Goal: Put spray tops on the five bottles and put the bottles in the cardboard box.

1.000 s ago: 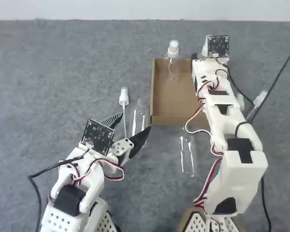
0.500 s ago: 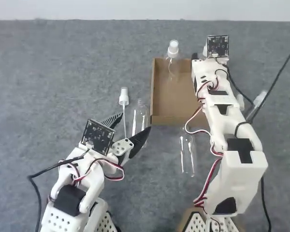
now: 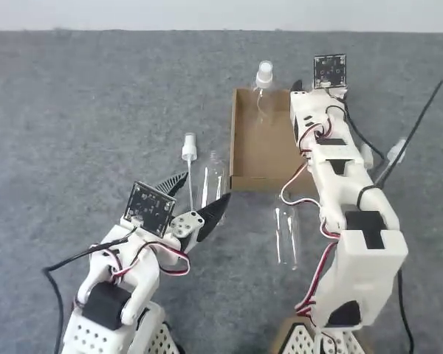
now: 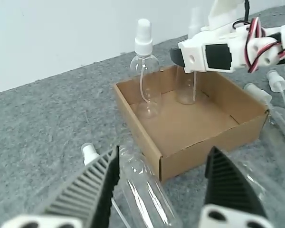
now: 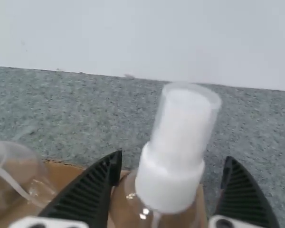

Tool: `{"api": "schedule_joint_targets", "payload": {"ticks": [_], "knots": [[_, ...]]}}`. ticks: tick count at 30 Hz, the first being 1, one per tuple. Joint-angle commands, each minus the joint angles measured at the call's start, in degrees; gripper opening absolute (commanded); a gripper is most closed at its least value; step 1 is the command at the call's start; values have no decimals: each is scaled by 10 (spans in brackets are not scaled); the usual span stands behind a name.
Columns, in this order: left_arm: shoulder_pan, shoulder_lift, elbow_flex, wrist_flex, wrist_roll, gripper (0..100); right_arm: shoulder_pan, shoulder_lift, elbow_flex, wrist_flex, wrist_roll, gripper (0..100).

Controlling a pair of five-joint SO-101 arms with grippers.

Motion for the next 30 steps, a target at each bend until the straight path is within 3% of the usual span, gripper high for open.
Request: {"api": "schedule_joint_targets", "payload": {"ticks": [1,9,30], "knots": [[-3,-7,-3,-12,-5,272,-2,-25,-38,-9,0,297],[-3,-7,-3,-12,-5,272,-2,-131,-54,83,0,299],[-10,-7,-3,-14,-5,272,7,-438,-86,587,0,297]]}}
